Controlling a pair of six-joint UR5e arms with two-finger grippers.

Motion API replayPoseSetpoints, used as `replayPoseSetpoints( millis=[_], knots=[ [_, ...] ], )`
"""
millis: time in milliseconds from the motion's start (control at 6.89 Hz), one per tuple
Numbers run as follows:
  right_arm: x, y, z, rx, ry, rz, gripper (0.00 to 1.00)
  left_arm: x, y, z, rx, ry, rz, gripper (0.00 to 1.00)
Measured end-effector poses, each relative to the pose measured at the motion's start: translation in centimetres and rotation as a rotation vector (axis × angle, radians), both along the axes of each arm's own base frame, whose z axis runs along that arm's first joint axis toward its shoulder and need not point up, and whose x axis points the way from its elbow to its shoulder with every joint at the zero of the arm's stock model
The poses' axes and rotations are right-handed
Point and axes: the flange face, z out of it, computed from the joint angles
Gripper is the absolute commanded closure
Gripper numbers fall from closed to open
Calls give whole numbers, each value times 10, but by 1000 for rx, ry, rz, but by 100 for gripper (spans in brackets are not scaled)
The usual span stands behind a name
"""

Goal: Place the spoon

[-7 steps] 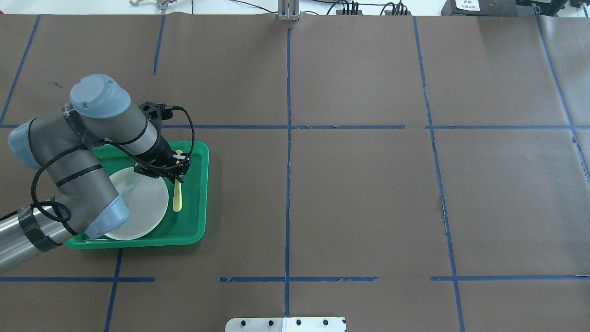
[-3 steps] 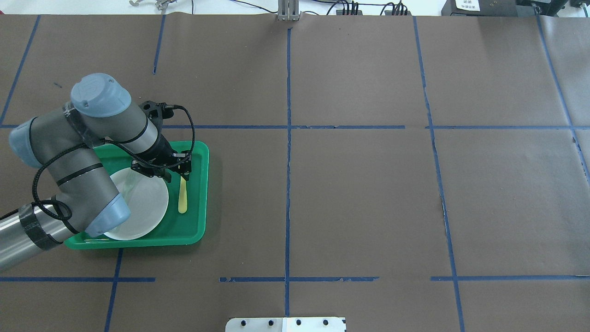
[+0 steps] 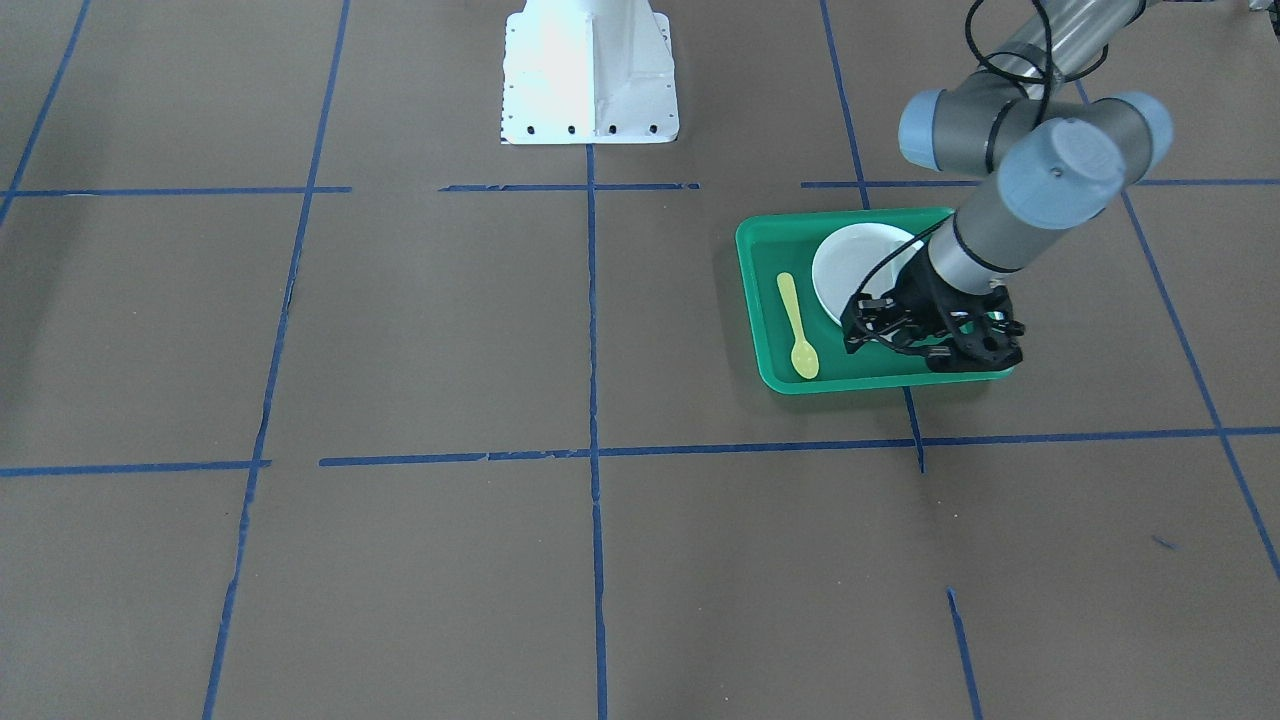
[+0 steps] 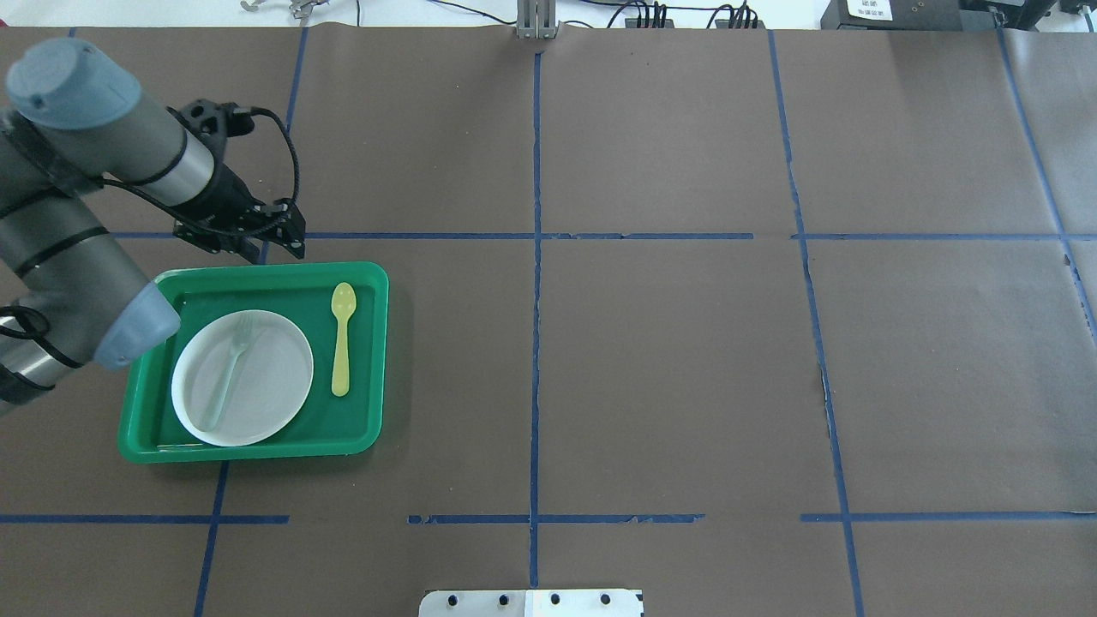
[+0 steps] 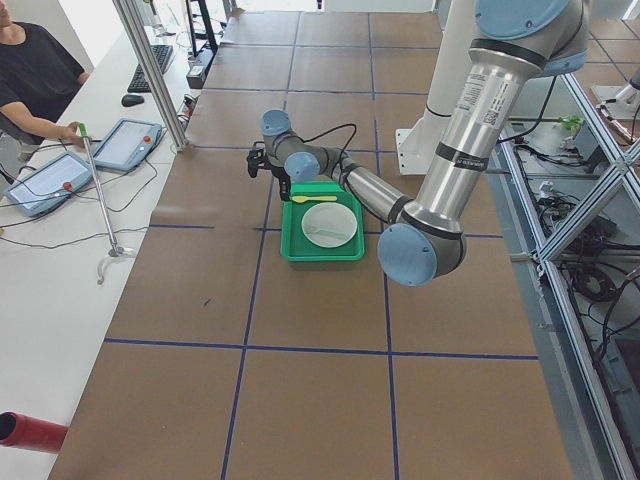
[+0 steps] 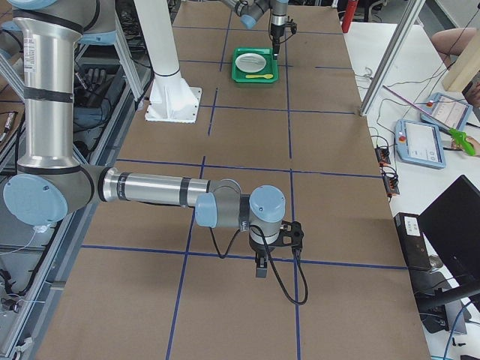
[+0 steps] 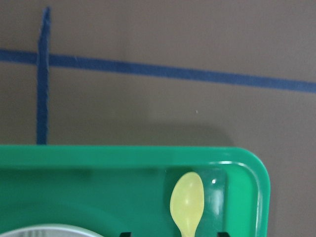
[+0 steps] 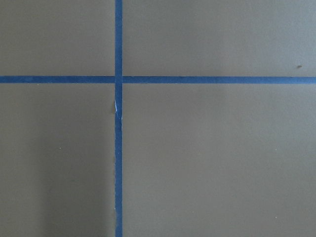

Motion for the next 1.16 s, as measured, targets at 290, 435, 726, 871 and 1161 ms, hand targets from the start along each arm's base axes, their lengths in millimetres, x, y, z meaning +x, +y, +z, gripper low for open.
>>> replayPoseSetpoints(
  millis=[290,435,726,871,1161],
  knots=[
    [0,0,0,0,1,0,0,-135,-26,43,88,4,-28,32],
    [0,0,0,0,0,0,0,-201,-29,76,144,-43,-13,32],
    [0,0,0,0,0,0,0,-324,-31,139,210,-162,54,31],
    [0,0,0,0,0,0,0,-372,-31,168,213,-195,65,0],
    [0,0,0,0,0,0,0,-402,-32,186,212,-205,65,0]
  ],
)
